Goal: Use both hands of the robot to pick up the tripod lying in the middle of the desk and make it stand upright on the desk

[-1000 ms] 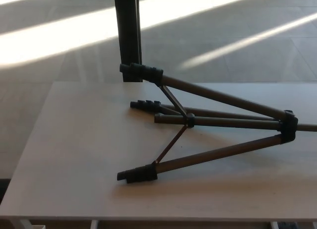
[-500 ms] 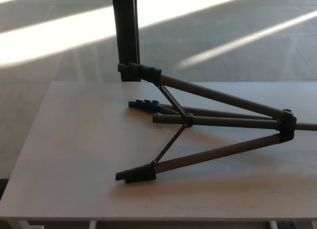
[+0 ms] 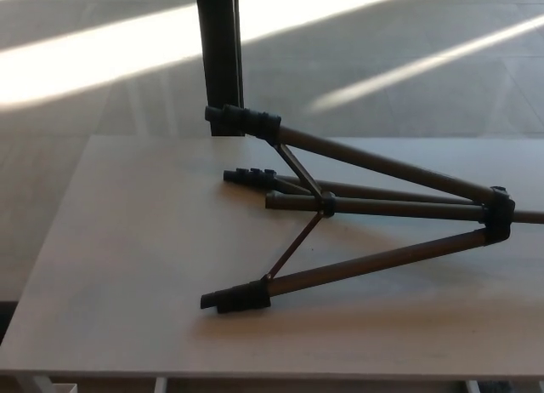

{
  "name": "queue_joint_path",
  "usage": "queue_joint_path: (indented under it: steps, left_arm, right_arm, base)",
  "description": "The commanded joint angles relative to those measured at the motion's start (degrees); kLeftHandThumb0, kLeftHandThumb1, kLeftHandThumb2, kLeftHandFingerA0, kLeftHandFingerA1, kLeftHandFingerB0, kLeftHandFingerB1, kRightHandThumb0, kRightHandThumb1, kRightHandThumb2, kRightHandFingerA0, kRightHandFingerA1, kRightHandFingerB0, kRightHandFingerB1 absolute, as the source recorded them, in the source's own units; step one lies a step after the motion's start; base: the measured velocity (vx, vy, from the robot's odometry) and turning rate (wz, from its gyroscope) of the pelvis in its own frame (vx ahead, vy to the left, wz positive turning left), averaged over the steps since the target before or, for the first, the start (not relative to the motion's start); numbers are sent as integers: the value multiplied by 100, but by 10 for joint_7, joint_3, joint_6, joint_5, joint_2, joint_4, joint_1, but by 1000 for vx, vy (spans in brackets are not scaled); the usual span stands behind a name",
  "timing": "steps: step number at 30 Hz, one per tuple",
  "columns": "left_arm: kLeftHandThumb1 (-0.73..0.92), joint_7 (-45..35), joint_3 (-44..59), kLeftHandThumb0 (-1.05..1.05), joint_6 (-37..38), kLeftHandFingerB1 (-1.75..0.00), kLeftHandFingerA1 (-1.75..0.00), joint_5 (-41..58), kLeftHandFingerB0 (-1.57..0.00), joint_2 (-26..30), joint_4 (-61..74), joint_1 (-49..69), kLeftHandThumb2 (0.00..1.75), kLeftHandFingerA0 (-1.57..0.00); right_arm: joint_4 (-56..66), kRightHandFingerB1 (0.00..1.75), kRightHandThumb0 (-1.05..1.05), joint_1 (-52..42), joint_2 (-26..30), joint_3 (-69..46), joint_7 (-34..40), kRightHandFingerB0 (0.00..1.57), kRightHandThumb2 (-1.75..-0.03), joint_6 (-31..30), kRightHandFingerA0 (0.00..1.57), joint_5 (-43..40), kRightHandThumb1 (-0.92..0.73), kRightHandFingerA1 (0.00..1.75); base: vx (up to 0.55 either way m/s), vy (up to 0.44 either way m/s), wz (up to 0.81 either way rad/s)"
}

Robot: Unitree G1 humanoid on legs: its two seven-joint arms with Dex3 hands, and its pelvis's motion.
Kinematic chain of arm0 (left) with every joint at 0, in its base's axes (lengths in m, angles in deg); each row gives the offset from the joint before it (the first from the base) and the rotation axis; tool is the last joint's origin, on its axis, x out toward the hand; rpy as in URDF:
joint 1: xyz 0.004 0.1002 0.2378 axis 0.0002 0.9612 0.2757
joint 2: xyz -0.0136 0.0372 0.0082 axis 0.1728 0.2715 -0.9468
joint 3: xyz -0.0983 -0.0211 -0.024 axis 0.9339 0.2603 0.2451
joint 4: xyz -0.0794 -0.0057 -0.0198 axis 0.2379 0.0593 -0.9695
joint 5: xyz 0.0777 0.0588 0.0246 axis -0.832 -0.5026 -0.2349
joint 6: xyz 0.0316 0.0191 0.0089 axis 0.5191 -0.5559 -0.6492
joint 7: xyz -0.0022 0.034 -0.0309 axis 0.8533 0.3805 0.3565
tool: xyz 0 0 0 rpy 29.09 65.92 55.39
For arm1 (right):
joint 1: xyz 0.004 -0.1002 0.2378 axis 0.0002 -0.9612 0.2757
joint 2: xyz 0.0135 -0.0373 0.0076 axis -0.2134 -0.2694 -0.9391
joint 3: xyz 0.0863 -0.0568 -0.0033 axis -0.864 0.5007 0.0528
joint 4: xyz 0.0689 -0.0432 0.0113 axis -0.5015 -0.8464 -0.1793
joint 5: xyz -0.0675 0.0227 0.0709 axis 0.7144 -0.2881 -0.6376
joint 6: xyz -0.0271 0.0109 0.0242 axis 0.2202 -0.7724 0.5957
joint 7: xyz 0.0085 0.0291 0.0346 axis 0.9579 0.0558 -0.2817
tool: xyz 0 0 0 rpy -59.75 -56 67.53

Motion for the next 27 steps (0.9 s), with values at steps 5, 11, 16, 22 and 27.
queue_joint_path:
  steps: [5, 11, 16, 22, 27]
  left_arm:
    - [78, 44, -130, -61, -145, -48, -57, 68, -46, 11, 288, -168, 63, -50]
    - [81, 51, -177, -63, -159, -47, -56, 61, -44, -10, 339, -192, 64, -48]
    - [82, 43, -200, -56, -165, -45, -54, 58, -43, -3, 334, -229, 65, -48]
    - [78, 4, -253, -59, -162, -44, -51, 42, -42, 6, 300, -270, 64, -49]
    - [76, -28, -307, -57, -158, -43, -49, 40, -48, -4, 263, -311, 62, -52]
  right_arm:
    - [298, 33, -81, 52, -21, 144, 46, 23, -64, -137, 29, -156, -78, 60]
    - [289, 36, -76, 77, -45, 196, 67, 21, -65, -161, 24, -137, -82, 57]
    - [272, 39, -74, 92, -66, 233, 92, 33, -63, -190, 46, -133, -78, 64]
    - [221, 40, -73, 116, -94, 264, 110, 39, -62, -212, 43, -124, -74, 68]
    - [197, 41, -67, 127, -131, 279, 159, 40, -62, -247, 44, -124, -76, 67]
  base:
    - [0, 0, 0]
    - [0, 0, 0]
    - [0, 0, 0]
    - [0, 0, 0]
    - [0, 0, 0]
